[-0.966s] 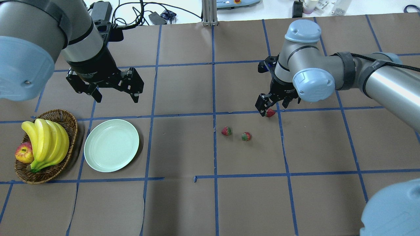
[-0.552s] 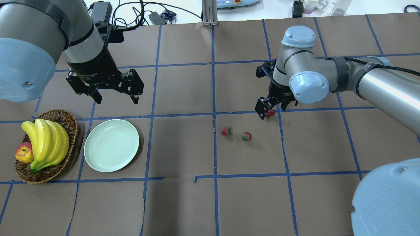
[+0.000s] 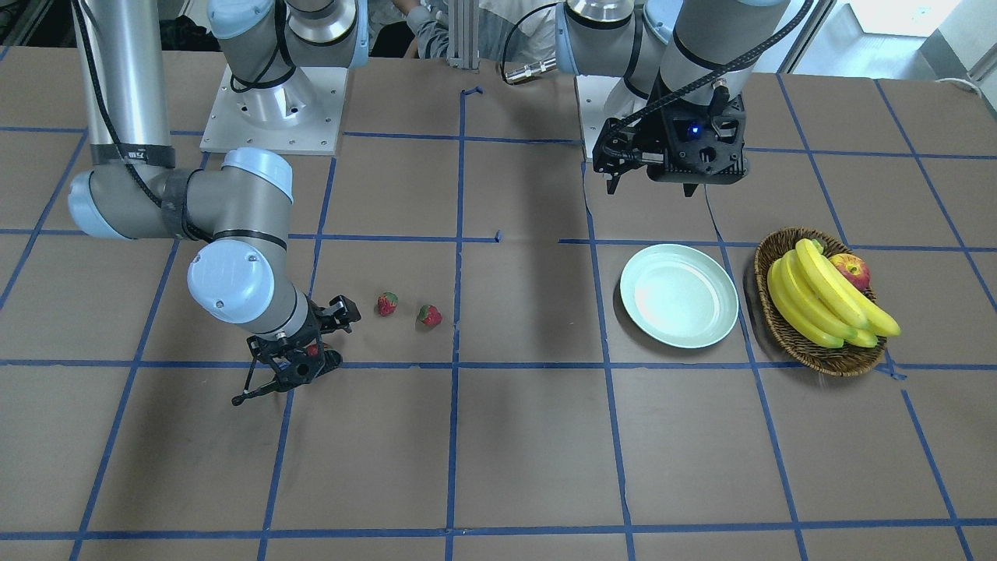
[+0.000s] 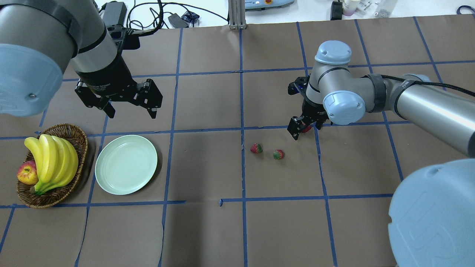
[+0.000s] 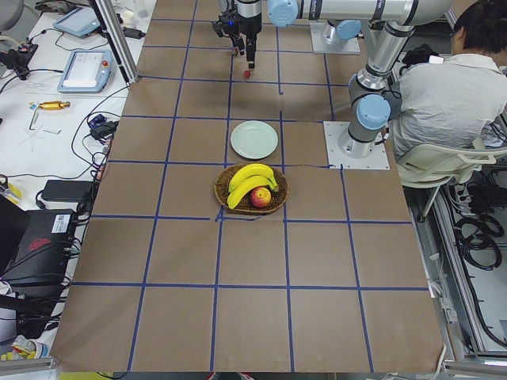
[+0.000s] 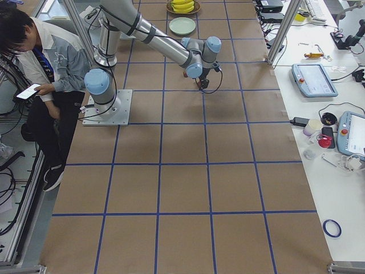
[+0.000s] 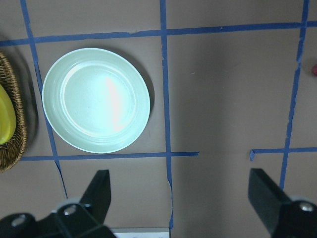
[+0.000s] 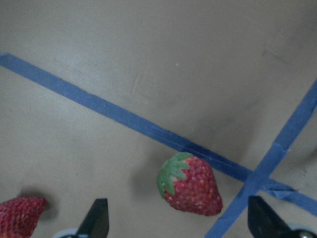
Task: Collect all strawberries into plate
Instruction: 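Lower the right gripper and close it on that strawberry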
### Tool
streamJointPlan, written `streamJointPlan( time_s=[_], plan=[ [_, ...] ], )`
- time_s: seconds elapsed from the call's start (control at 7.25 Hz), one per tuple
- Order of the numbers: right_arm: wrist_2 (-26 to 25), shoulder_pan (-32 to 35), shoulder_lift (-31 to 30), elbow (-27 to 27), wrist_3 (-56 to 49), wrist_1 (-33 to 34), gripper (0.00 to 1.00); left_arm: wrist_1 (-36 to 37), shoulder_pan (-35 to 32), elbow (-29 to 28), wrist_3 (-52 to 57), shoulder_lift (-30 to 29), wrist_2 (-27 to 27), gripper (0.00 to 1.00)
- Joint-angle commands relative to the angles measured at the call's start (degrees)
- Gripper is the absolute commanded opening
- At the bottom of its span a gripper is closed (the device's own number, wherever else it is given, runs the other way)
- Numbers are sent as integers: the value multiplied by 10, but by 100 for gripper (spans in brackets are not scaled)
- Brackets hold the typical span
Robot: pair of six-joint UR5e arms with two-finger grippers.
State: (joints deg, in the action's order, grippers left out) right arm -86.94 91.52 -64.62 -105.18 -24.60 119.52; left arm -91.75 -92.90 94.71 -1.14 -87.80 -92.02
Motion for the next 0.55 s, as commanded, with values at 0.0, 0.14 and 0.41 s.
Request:
streamJointPlan(
  time_s=[0.0,0.14,0.41],
  plan=[
    [-22,0,2,-2,-4,6,49,0,1,2,0,0,0,100],
    [-25,1,2,-2,-4,6,10,0,0,3,0,0,0,100],
    [-22,0,0,-3,5,5,0,-1,0,3,0,0,0,100]
  ],
)
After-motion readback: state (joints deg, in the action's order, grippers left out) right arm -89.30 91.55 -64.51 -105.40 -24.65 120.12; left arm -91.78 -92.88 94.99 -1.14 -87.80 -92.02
